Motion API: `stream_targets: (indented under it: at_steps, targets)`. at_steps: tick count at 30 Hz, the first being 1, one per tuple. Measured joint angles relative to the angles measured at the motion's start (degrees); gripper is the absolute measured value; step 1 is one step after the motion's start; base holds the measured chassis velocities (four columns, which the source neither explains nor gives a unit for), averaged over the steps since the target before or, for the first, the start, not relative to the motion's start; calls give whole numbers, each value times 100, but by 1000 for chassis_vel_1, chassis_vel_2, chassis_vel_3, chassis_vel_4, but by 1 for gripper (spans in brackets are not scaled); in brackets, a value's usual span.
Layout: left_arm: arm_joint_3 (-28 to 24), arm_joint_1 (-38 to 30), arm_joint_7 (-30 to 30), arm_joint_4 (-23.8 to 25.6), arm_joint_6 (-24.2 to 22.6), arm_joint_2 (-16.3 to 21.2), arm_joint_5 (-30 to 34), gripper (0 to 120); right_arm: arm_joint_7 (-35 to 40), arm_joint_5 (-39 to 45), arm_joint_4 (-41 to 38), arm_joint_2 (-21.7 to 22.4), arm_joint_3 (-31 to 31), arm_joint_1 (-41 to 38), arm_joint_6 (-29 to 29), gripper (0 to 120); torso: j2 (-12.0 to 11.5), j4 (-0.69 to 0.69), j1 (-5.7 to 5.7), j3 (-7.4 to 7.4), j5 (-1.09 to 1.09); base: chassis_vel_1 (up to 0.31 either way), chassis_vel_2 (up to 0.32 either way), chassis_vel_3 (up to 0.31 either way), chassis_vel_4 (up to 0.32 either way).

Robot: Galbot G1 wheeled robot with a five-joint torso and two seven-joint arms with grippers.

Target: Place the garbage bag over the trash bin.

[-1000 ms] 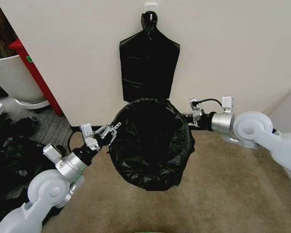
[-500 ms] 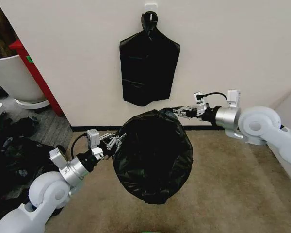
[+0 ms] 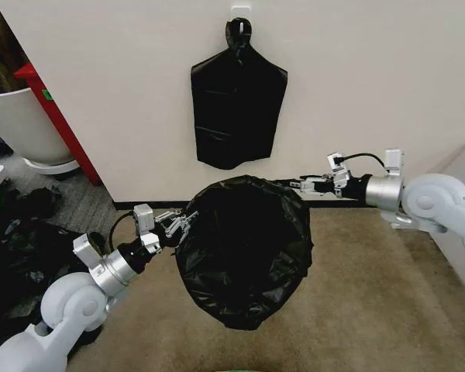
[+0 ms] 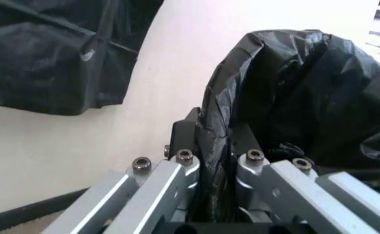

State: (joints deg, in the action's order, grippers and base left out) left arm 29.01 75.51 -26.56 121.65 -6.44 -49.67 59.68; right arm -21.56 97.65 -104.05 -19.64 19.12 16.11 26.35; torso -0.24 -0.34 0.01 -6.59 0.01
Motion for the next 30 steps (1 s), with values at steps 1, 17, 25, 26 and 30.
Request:
stream_targets:
  at_steps: [1, 17, 25, 26, 30]
  targets:
    - [9, 9, -12, -23, -2, 1, 16, 4, -94, 104, 13, 24, -3, 2, 20, 100, 0, 0, 0, 0, -1, 0, 0, 0, 0]
    - [-102, -47, 1077, -155, -206, -30, -49, 4, 1101, 552, -441, -62, -426, 80, -184, 100, 0, 0, 0, 0, -2, 0, 0, 0, 0]
    - [-343, -240, 2564, -28, -374, -57, -205, 4, 5054, 668, -2372, -1188, -972, -99, -303, 100, 0, 1, 0, 0, -6, 0, 0, 0, 0]
    - [-344, -251, 2647, -4, -390, -41, -211, 4, 5272, 663, -2576, -1298, -963, -112, -286, 100, 0, 1, 0, 0, -4, 0, 0, 0, 0]
    - [-346, -240, 2883, 152, -410, 7, -275, 4, 6384, 614, -3204, -1727, -701, -123, -175, 95, 0, 0, 0, 0, -2, 0, 0, 0, 0]
